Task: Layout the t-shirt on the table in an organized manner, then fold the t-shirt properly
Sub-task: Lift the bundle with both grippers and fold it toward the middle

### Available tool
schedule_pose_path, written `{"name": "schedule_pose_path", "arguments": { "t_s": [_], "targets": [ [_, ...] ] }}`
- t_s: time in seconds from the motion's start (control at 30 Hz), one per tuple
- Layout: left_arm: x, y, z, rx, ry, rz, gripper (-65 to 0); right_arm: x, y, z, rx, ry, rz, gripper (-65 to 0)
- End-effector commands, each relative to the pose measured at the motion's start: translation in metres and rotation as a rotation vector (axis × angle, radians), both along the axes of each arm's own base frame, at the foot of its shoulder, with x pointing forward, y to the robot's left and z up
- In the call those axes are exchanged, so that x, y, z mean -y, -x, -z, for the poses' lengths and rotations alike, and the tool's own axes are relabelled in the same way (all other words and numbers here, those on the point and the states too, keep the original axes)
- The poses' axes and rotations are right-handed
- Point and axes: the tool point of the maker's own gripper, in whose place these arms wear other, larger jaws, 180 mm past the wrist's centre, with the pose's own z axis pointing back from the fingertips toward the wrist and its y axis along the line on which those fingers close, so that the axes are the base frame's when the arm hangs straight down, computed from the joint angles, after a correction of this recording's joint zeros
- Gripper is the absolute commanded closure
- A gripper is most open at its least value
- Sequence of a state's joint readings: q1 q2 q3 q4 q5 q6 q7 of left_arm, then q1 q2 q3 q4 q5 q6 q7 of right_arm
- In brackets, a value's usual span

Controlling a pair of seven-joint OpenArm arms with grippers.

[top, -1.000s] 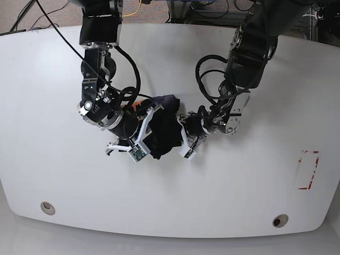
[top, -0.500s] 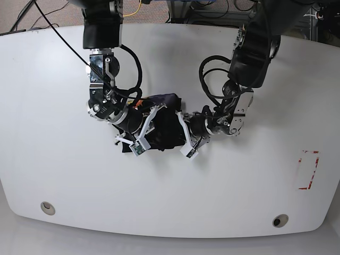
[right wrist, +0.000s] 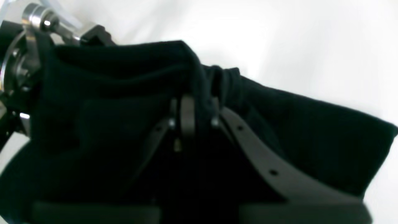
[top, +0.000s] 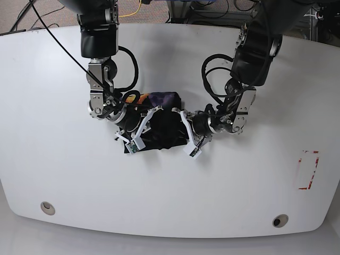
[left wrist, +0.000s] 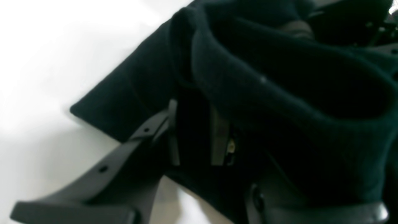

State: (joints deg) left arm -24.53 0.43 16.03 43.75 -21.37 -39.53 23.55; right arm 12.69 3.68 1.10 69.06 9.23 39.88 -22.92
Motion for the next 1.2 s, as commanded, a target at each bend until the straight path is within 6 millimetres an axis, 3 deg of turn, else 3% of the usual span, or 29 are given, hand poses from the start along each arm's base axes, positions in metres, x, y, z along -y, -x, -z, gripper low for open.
{"name": "schedule_pose_path", "arguments": {
  "t_s": [0.0,0.13,0.33,0.5,0.63,0.73,1.17],
  "targets": [
    [-0.003,-0.005,-0.002,0.011,-0.041,0.013,-12.1,0.002,-0.014,-0.019,0.06,-0.016,0.005,-4.6],
    [-0.003,-0.005,-0.002,0.011,-0.041,0.013,-12.1,0.002,-0.016,-0.021,0.064,-0.013,0.004,-14.1],
    [-0.003,-0.005,-0.002,0.011,-0.041,0.013,-12.1,0.002,-0.017,-0.021,0.064,-0.012,0.004,-38.7],
    [-0.003,-0.005,-0.003,0.015,-0.04,0.014,-12.1,0.002,-0.017,-0.022,0.067,-0.012,0.004,-48.7],
    [-0.008,-0.014,-0.018,0.071,-0.044,0.014,-12.1,0.002,-0.018,-0.023,0.069,-0.012,0.004,-49.6],
    [-0.014,-0.011,-0.02,0.084,-0.064,0.023,-12.1,0.002,-0.018,-0.023,0.069,-0.012,0.004,-49.8],
    [-0.044,-0.03,-0.074,0.211,-0.061,-0.07,-12.1,0.002,-0.018,-0.023,0.069,-0.01,0.004,-49.8]
  ]
}}
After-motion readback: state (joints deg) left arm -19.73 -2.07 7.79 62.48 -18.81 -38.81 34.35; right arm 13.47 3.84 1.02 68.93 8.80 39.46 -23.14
